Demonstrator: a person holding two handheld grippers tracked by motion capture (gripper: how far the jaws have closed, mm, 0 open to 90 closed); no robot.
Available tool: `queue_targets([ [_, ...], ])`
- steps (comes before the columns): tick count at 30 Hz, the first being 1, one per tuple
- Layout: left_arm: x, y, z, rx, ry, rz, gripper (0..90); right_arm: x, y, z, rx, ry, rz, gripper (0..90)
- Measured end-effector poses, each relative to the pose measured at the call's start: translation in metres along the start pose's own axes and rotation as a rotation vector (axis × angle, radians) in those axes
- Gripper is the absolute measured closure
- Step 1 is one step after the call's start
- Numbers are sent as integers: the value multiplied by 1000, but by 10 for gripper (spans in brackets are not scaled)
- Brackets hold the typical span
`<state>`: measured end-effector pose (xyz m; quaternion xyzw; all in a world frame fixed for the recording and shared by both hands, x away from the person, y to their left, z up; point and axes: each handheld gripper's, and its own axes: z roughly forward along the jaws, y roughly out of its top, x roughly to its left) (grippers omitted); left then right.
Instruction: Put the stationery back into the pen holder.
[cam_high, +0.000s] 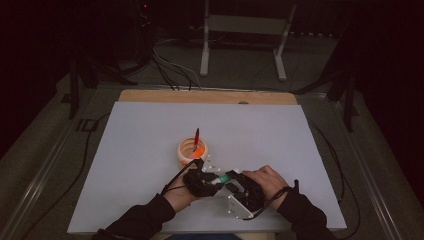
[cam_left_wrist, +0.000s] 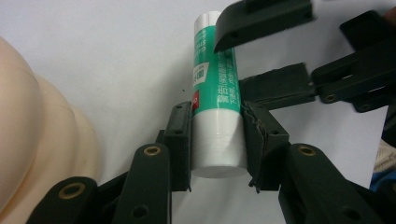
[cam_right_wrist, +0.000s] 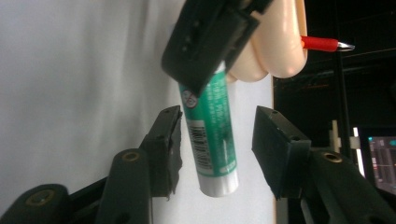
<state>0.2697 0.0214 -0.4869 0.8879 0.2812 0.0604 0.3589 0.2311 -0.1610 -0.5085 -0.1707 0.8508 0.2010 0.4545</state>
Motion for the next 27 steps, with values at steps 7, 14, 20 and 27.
queue_targets([
  [7,-1,3,-1,-13,-2,-8,662,5,0,4,38,-45,-67,610],
  [14,0,5,-1,-20,-7,-31,661,10,-1,7,61,-94,-135,659],
  [20,0,6,1,-12,-17,-37,659,10,-2,6,65,-86,-161,662],
  [27,-2,6,-6,-66,-30,-18,476,0,-7,6,59,-64,-40,663],
])
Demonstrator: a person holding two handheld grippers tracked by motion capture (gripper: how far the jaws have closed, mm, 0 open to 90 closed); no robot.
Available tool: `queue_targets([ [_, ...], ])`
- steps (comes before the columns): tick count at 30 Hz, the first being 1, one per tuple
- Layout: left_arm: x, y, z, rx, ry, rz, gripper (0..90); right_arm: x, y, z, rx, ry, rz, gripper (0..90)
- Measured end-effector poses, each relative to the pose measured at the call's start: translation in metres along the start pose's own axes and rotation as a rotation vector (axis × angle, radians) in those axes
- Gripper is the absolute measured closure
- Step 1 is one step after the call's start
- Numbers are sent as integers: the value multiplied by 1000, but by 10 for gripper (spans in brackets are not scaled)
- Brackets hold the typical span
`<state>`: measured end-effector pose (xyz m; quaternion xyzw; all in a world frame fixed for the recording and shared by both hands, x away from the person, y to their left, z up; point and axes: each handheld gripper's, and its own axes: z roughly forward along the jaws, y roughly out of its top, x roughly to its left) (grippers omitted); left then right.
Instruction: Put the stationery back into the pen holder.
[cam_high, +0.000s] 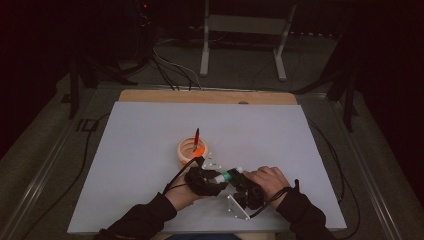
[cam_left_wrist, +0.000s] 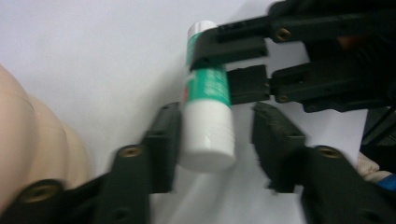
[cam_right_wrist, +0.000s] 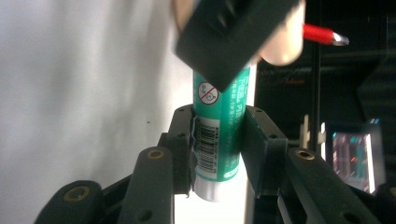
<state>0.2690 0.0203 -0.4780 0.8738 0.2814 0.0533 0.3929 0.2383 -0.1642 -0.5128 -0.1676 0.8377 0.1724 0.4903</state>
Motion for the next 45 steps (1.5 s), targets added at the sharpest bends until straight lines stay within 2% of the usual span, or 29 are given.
queue_targets([
  [2,0,-1,-3,-25,4,-1,432,-4,-4,0,8,11,65,663],
  [4,0,-2,-6,-38,21,2,395,-8,-9,1,10,20,156,662],
  [5,1,-2,-8,-58,24,-1,382,-10,-11,1,10,21,169,663],
  [8,3,-5,-15,-95,23,11,368,-14,-17,2,26,39,256,663],
  [9,3,-5,-15,-95,23,11,362,-14,-17,2,26,39,256,663],
  [10,3,-6,-21,-127,33,22,362,-15,-19,2,27,43,280,663],
  [12,3,-7,-27,-164,31,29,342,-20,-24,2,24,60,358,663],
  [15,4,-8,-35,-192,43,33,307,-25,-26,1,6,75,434,663],
  [18,6,-9,-40,-202,53,29,282,-32,-27,-1,-15,98,553,662],
  [20,9,-11,-49,-238,35,20,259,-37,-29,-2,-30,119,616,663],
  [22,12,-13,-54,-254,21,15,192,-41,-31,-4,-38,129,677,662],
  [24,13,-15,-56,-255,23,12,177,-47,-34,-6,-74,151,755,663],
  [26,15,-17,-60,-261,34,3,158,-51,-36,-8,-89,156,800,662],
  [27,17,-19,-62,-270,28,2,158,-51,-36,-8,-89,156,800,662],
  [28,19,-21,-67,-280,39,-3,120,-55,-37,-10,-106,168,851,663],
  [29,20,-22,-69,-286,36,-4,95,-57,-38,-11,-113,177,880,662],
  [30,20,-22,-69,-286,36,-4,75,-57,-38,-11,-113,177,880,662],
  [31,22,-23,-72,-277,41,8,56,-62,-39,-12,-139,194,944,662],
  [32,22,-23,-72,-277,41,8,21,-63,-39,-12,-146,199,966,662],
  [33,22,-24,-74,-270,41,12,21,-63,-39,-12,-146,199,966,662],
  [34,23,-25,-76,-268,51,16,14,-67,-40,-13,-163,209,1008,662],
  [35,24,-26,-77,-268,46,17,3,-69,-40,-14,-167,214,1029,662],
  [37,26,-29,-80,-281,60,14,2,-70,-40,-14,-175,216,1043,662],
  [38,27,-31,-82,-282,56,12,2,-74,-41,-15,-198,224,1076,662],
  [40,28,-33,-83,-286,66,11,2,-75,-40,-15,-203,225,1092,662],
  [41,31,-37,-86,-303,74,3,2,-78,-40,-16,-221,235,1125,662],
  [44,35,-44,-92,-319,90,0,2,-81,-39,-16,-236,241,1149,662],
  [45,36,-46,-94,-321,97,-2,2,-84,-38,-15,-257,256,1169,662],
])
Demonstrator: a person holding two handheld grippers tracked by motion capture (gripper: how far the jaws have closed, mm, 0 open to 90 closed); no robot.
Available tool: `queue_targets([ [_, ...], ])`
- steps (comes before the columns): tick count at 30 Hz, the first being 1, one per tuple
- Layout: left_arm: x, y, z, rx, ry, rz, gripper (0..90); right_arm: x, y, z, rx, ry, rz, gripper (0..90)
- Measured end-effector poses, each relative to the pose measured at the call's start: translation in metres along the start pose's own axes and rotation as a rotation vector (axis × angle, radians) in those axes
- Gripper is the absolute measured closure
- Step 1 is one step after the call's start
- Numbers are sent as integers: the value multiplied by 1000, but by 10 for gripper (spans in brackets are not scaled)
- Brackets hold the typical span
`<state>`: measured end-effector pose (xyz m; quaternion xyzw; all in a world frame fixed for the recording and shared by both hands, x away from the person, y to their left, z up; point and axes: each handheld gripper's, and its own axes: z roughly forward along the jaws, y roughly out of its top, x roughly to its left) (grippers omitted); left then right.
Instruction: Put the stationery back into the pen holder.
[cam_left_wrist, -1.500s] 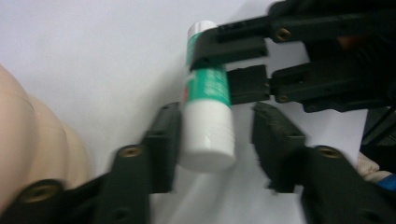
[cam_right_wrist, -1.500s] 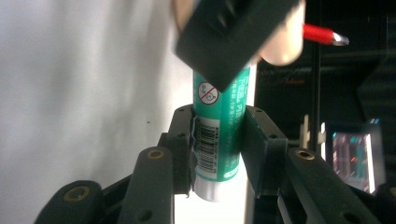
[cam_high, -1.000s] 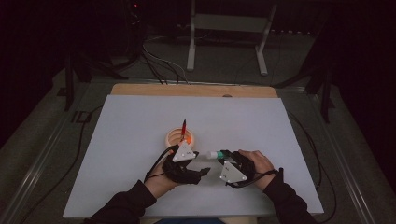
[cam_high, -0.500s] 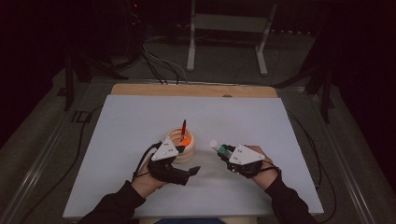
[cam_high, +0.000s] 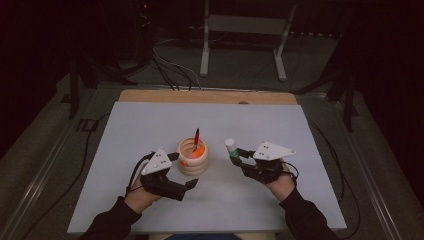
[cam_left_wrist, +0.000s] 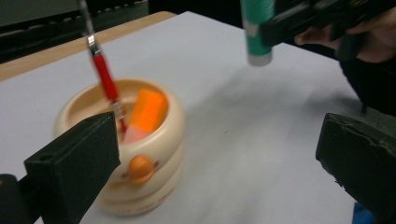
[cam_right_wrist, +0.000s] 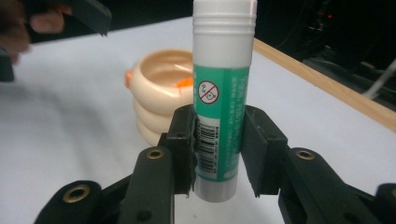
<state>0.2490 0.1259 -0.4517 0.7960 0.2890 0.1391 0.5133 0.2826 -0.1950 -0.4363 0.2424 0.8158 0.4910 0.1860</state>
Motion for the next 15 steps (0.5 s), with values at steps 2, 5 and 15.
queue_targets([
  [2,3,-4,-5,-12,12,-2,2,1,3,1,-11,6,15,662],
  [5,6,-10,-11,-24,28,-11,2,2,9,3,-36,28,48,662],
  [15,19,-33,-25,-21,95,-40,2,8,25,13,-84,59,76,662],
])
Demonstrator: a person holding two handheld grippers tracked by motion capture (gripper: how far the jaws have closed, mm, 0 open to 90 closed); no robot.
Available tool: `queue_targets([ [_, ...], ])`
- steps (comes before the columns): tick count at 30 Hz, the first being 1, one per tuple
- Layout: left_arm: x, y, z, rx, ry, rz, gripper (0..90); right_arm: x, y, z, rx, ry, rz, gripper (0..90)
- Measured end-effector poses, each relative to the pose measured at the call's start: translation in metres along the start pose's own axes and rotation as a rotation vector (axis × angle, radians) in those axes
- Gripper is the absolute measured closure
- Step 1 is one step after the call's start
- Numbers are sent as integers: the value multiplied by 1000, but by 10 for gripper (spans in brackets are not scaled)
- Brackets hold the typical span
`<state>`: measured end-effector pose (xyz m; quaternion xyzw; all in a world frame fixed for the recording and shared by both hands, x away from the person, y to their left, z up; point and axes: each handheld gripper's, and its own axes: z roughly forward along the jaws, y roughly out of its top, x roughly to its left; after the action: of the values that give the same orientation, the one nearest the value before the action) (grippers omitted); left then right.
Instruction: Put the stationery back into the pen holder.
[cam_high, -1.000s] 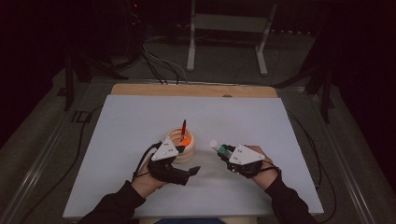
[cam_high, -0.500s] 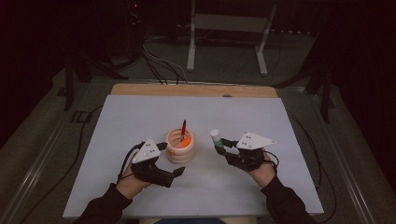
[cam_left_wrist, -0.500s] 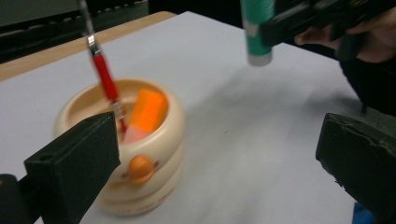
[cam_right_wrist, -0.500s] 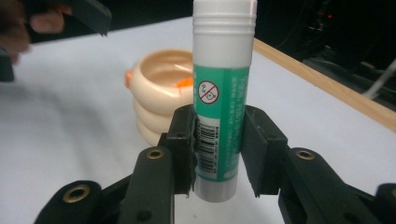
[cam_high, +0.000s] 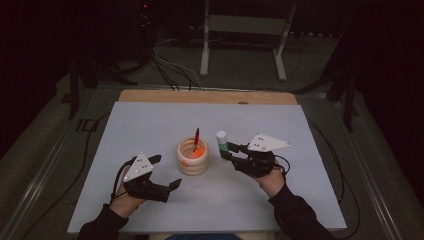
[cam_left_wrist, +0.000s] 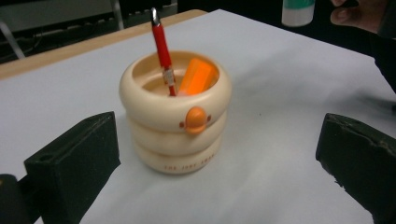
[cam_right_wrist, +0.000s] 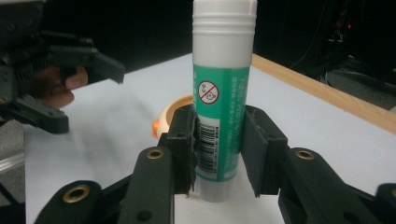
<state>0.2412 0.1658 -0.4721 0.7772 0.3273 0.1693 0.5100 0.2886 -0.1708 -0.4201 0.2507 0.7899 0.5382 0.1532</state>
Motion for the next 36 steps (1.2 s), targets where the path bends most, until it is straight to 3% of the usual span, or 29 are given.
queue_targets([
  [10,13,-15,-6,-11,15,-38,2,5,13,10,-45,20,20,662],
  [13,19,-20,-9,-26,33,-67,2,7,19,15,-58,28,24,662],
  [18,24,-24,-14,-48,60,-68,2,8,25,20,-74,32,31,662],
  [23,29,-32,-15,-29,78,-80,2,8,31,26,-99,41,56,662],
  [29,34,-37,-20,-41,96,-86,2,9,35,34,-114,26,79,662],
  [30,36,-38,-22,-48,103,-89,2,10,36,40,-125,9,102,661],
  [36,41,-42,-24,-54,133,-99,3,15,39,51,-139,-23,119,661],
])
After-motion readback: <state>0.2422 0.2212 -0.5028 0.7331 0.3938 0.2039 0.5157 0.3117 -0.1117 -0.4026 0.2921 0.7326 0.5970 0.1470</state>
